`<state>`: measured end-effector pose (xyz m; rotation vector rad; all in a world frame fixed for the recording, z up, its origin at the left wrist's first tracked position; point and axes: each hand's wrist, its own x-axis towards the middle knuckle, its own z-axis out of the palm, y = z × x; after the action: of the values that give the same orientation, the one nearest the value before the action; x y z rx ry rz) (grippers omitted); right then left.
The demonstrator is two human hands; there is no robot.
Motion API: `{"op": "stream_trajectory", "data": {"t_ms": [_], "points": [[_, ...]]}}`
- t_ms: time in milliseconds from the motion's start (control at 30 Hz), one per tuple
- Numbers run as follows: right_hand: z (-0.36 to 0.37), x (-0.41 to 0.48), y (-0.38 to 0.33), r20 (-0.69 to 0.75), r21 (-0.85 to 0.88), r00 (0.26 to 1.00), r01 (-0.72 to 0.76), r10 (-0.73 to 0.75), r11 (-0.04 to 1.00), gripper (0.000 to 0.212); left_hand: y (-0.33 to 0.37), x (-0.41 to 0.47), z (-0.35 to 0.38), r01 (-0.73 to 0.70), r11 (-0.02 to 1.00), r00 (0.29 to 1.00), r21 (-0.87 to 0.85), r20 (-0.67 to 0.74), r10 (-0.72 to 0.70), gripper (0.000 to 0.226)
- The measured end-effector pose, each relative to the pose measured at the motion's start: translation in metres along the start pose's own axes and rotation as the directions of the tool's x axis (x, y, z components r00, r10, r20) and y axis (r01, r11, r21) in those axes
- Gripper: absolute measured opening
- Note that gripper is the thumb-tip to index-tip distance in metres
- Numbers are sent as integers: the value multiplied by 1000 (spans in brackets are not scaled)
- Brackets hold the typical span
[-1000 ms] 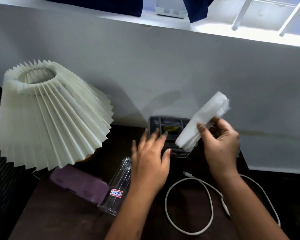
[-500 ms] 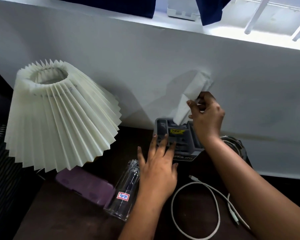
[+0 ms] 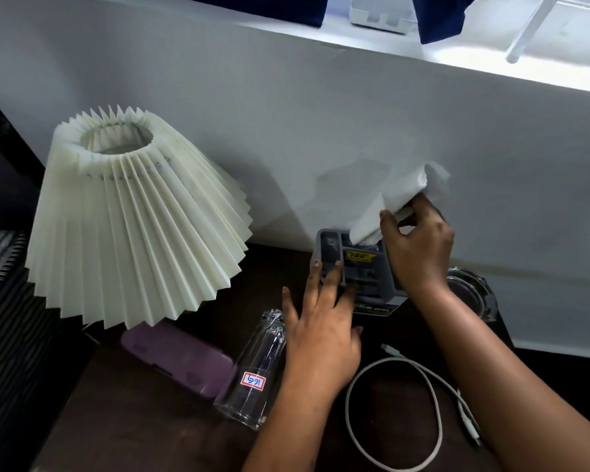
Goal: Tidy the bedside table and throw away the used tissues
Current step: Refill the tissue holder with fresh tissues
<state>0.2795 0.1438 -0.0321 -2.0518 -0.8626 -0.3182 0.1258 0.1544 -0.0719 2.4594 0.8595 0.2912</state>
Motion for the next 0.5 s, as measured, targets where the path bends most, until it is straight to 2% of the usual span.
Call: {"op": "stream_trajectory", "data": {"t_ms": [267,500], "points": [[0,-5,4,-25,91,1000,16,-14,996,17,3,0,3,-3,1000,1000,4,-5,3,57],[12,1,0,62,96,998,-29,24,995,27,3,0,5,-19,1000,998,1,-56,19,59]]}}
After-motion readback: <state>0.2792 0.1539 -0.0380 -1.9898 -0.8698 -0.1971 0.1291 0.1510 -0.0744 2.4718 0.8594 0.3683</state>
